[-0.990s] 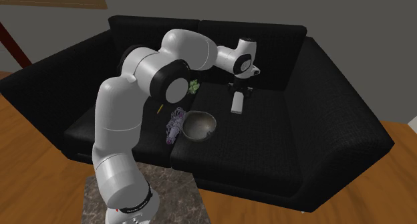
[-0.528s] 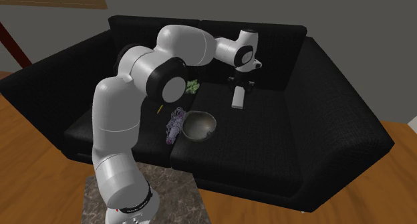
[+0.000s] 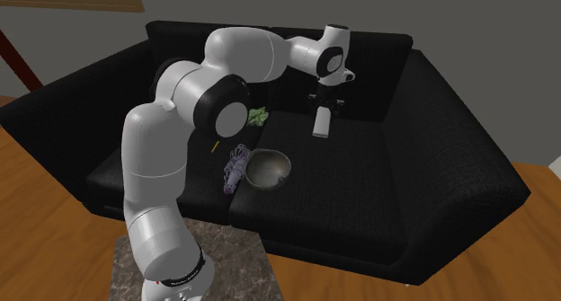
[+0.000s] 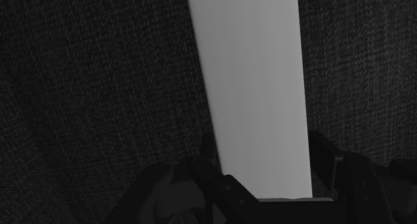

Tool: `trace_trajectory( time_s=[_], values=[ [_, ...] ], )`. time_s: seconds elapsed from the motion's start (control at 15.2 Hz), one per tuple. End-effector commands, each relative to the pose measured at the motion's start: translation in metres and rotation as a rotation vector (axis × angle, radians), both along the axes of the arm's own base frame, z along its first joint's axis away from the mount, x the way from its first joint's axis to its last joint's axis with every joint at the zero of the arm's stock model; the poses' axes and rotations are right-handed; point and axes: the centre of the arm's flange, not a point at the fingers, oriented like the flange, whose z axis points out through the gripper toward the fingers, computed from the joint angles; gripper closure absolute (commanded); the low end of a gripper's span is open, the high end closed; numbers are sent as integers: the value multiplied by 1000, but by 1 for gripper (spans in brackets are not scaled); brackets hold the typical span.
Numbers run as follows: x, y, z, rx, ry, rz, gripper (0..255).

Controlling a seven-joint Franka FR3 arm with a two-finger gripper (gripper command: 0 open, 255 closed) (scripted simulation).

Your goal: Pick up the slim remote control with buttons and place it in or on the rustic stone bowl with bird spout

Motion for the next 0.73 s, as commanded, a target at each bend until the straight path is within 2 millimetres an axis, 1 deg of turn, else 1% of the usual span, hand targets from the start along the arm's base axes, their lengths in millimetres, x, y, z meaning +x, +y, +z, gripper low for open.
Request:
trace_trajectory(
  time_s=[0.0, 0.26, 0.66],
  values=[
    [0, 0, 11, 0, 0, 0, 255],
    [0, 0, 31, 0, 0, 0, 255],
    [-76, -22, 32, 0, 0, 0, 255]
  ],
)
